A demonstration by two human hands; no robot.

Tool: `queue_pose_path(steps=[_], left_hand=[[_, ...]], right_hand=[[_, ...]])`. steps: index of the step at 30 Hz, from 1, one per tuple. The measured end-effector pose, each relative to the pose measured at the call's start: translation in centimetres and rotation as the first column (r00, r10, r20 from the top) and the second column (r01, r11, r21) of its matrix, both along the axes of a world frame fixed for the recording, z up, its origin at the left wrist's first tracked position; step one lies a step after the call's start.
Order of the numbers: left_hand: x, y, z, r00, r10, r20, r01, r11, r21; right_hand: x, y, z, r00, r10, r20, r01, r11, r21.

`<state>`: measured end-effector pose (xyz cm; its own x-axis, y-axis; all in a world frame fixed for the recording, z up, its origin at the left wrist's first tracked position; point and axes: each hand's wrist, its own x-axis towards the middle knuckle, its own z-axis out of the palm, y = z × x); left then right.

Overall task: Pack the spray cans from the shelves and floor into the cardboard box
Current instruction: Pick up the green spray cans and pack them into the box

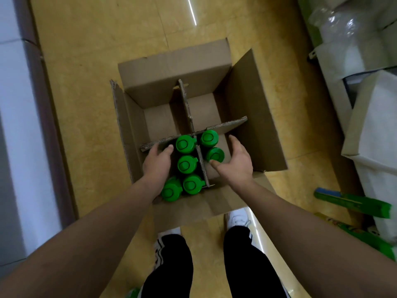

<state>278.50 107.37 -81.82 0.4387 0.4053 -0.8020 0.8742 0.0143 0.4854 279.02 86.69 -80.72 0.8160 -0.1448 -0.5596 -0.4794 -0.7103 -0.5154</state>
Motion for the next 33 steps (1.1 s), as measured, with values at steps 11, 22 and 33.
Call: queue_pose_path(steps=[11, 22, 33], left_hand=[[3.7, -5.2, 19.6, 0.837, -0.503, 0.215, 0.412, 0.839, 0.356], [5.8, -16.1, 41.7, 0.447, -0.806, 0.389, 0.663, 0.59, 0.461], [-8.8, -37.3, 52.1, -0.141, -0.846, 0.513, 0.822, 0.189, 0.537]], right_hand=[[3.2, -3.0, 18.3, 0.983, 0.084, 0.164, -0.071, 0.994, -0.082], [-4.0, -13.9, 38.7, 0.933, -0.196, 0.303, 0.24, 0.964, -0.114], [-30.3, -28.1, 49.3, 0.592, -0.679, 0.434, 0.779, 0.62, -0.095]])
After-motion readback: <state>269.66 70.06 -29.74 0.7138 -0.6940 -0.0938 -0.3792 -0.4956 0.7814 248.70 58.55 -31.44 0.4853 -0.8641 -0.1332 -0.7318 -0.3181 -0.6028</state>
